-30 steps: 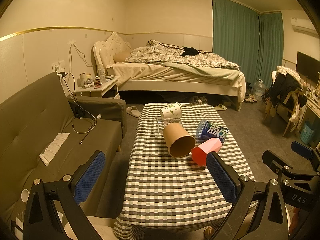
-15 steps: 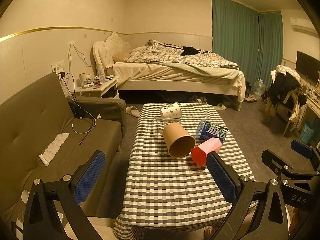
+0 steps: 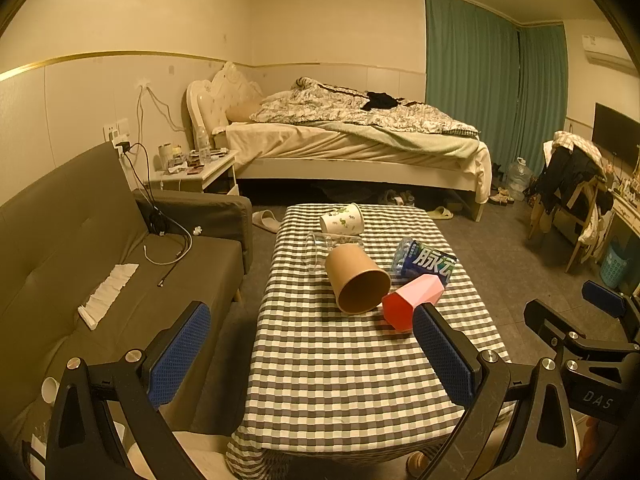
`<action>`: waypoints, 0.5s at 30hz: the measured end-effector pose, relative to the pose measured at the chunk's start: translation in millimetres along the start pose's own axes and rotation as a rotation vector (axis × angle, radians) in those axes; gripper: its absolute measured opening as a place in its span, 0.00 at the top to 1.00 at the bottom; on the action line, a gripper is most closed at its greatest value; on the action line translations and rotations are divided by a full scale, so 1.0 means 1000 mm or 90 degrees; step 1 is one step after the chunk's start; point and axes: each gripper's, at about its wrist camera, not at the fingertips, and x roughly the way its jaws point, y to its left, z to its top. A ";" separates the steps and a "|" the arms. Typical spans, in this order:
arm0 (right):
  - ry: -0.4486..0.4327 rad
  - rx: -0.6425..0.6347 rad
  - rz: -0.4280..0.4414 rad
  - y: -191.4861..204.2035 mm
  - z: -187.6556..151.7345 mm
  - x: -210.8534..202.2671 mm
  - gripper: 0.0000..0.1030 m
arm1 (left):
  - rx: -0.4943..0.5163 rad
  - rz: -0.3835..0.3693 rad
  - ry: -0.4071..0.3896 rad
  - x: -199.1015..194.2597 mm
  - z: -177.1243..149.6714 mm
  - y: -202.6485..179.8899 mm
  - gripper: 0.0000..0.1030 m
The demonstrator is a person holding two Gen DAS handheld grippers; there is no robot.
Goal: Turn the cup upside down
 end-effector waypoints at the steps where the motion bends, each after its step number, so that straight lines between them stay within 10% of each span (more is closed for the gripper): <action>1: 0.000 0.000 0.000 0.000 0.001 0.000 0.00 | 0.000 0.000 0.000 0.000 0.000 0.000 0.00; 15: 0.020 -0.071 0.019 -0.011 0.038 0.043 0.00 | -0.009 0.024 0.058 0.069 -0.004 -0.001 0.00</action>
